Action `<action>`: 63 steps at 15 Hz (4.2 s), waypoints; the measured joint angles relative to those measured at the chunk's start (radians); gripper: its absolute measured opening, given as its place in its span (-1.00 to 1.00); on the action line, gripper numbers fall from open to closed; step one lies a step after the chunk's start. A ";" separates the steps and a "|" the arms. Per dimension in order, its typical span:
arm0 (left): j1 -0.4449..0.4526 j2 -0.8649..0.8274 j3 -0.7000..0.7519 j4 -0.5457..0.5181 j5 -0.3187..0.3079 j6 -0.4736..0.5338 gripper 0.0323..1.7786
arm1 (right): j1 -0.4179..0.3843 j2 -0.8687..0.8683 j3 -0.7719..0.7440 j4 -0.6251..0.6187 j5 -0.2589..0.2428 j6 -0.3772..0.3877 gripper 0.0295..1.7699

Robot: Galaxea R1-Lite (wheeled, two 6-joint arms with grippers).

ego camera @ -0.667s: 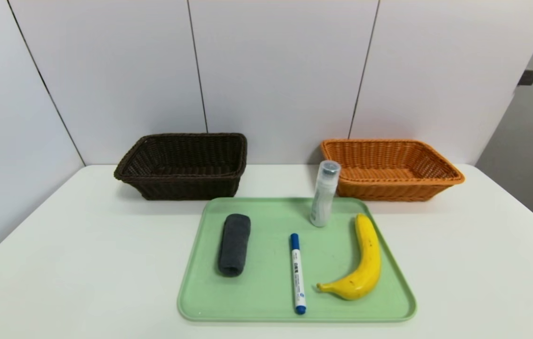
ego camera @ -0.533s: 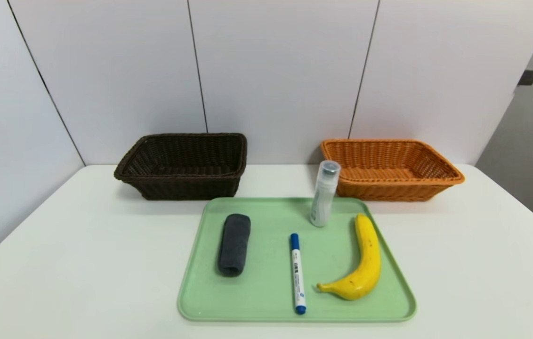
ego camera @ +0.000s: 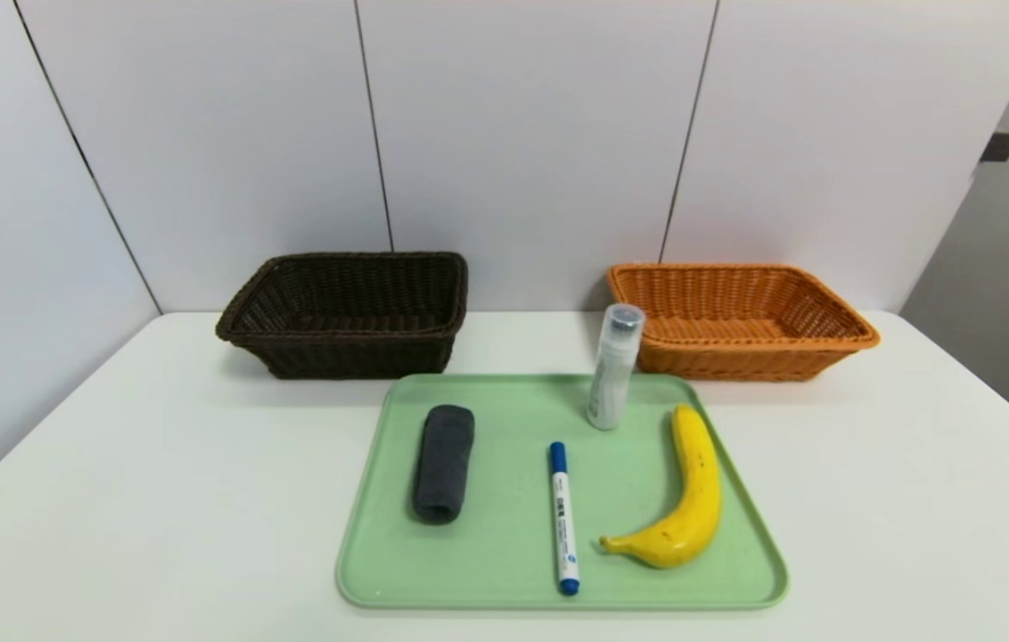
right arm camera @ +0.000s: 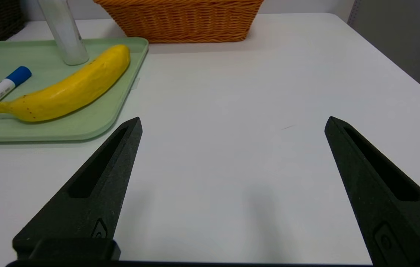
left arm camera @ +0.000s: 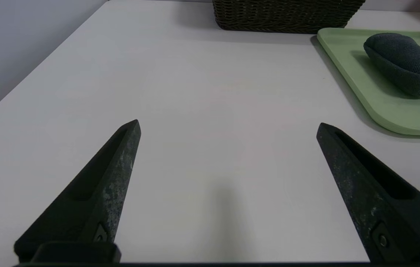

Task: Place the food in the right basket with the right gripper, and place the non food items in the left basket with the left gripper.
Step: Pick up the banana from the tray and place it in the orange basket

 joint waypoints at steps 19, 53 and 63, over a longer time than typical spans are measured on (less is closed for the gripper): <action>0.000 0.483 -0.642 0.196 -0.089 0.003 0.90 | 0.026 0.883 -1.170 0.340 0.088 0.097 0.92; -0.499 1.243 -0.936 0.247 0.050 -0.237 0.90 | 0.612 1.974 -1.736 1.178 0.023 0.876 0.92; -0.501 1.233 -0.921 0.247 0.046 -0.249 0.90 | 0.579 2.094 -1.773 1.176 0.026 0.904 0.92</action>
